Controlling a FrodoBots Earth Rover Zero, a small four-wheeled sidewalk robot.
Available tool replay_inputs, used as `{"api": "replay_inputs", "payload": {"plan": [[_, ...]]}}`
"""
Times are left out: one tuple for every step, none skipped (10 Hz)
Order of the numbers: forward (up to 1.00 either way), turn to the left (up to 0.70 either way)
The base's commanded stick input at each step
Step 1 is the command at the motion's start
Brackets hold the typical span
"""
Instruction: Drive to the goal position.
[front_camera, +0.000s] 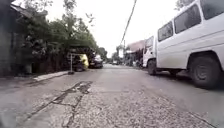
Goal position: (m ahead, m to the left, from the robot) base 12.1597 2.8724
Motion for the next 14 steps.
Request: {"api": "replay_inputs", "payload": {"plan": [[0.85,-0.27],[0.85,-0.07],[0.85,0.0],[0.85,0.0],[0.85,0.0],[0.85,0.0],[0.85,0.0],[0.85,0.0],[0.85,-0.19],[0.85,-0.27],[0.85,-0.18],[0.85,0.0],[0.85,0.0],[0.85,0.0]]}}
